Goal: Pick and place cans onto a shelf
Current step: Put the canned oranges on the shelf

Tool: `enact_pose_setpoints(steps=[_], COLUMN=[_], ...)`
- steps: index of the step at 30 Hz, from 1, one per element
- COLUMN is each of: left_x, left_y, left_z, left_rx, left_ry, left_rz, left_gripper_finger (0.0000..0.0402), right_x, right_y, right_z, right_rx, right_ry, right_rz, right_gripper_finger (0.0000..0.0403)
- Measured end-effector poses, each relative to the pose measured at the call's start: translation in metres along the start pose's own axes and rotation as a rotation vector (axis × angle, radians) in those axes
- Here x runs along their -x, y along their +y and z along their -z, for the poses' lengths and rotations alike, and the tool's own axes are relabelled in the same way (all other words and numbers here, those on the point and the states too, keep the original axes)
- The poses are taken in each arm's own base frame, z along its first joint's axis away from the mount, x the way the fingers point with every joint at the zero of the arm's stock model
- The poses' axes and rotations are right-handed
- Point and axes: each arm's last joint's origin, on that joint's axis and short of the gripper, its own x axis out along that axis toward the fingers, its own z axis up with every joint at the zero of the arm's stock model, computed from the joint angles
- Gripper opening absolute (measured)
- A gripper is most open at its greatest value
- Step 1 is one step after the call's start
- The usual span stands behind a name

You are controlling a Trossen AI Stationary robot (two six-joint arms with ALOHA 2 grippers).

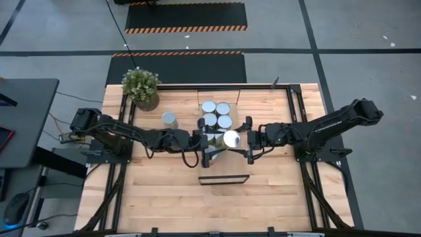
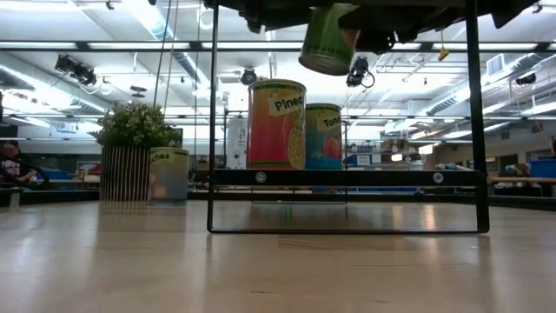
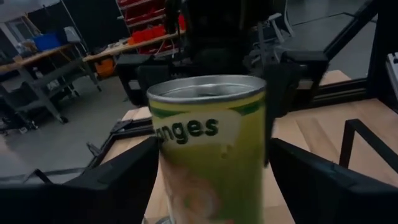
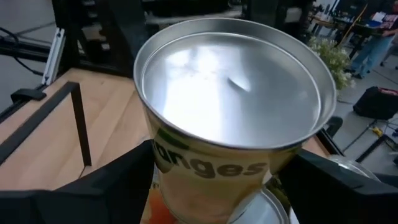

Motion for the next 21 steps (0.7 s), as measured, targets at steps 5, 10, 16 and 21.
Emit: enact_pose_setpoints(steps=[5,10,16,21], left_x=[0.001,0.011,0.037,0.042], left_y=[-0.001,0.003,0.013,0.010], left_z=[0.000,-0.009,-0.028,-0.025], left_rx=[-0.019,-0.051,-0.031,0.026], left_ry=[0.000,0.001,0.018,0.060], left_rz=[0.002,-0.032,-0.072,-0.021], left_gripper_finger=[0.0333,0.0367,0.0368,0.0365], right_x=[0.010,0.018,0.028,0.030], right_y=[-0.003,-0.001,0.013,0.023], right_z=[-0.005,-0.002,0.003,0.023], right_rx=[-0.005,-0.006,0.029,0.046], right_ry=[-0.008,0.047,0.127,0.185], right_rz=[-0.001,-0.023,-0.101,-0.204], right_gripper_finger=[0.0319,0.0319,0.0319,0.0319])
